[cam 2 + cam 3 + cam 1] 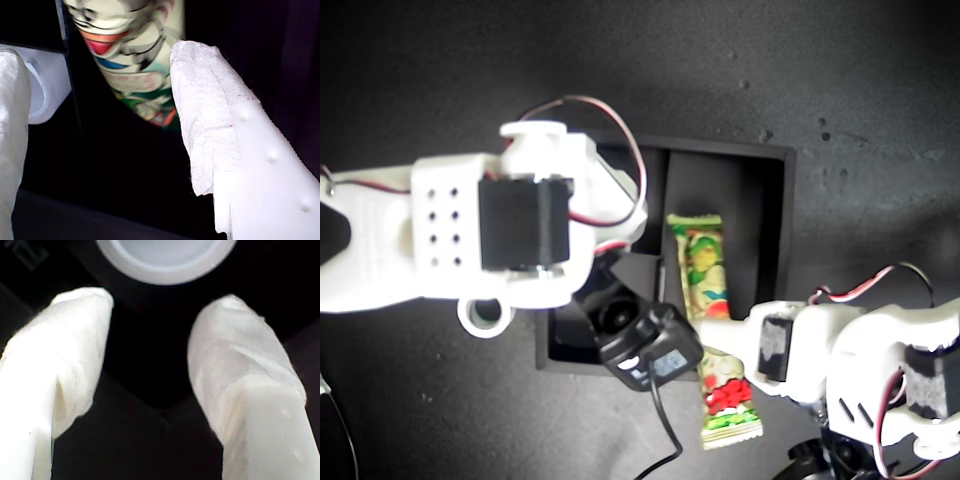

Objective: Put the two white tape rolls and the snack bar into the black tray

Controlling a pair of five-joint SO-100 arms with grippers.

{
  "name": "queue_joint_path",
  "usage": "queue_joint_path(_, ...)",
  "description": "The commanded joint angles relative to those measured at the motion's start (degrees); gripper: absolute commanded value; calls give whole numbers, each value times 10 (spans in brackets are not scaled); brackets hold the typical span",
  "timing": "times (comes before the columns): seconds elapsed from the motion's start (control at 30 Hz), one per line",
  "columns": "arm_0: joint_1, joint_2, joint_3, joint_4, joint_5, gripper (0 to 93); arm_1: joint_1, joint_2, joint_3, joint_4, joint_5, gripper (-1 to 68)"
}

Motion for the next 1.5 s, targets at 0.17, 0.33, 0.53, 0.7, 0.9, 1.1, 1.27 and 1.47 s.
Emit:
queue_joint_path(0.17, -6, 100, 34, 11, -4, 132, 27, 5, -82, 129, 17, 213)
queue_joint_path(0.33, -1, 298, 183, 11, -19, 134, 59, 121, 9, 154, 28, 183)
queue_joint_path(0.53, 31, 584, 418, 11, -105, 132, 78, 371, 243, 153, 149, 69)
queue_joint_path(0.7, 121, 732, 635, -67, -207, 121, 76, 515, 446, 146, 304, 0)
queue_joint_path(0.9, 250, 784, 843, -236, -318, 120, 30, 575, 608, 94, 421, -1)
queue_joint_path(1.1, 323, 667, 848, -316, -355, 127, 4, 684, 793, -12, 518, -1)
queue_joint_path(1.27, 330, 600, 849, -367, -353, 135, -9, 868, 1015, -149, 581, -3)
queue_joint_path(1.47, 314, 558, 850, -401, -341, 140, -6, 904, 1103, -220, 591, -3)
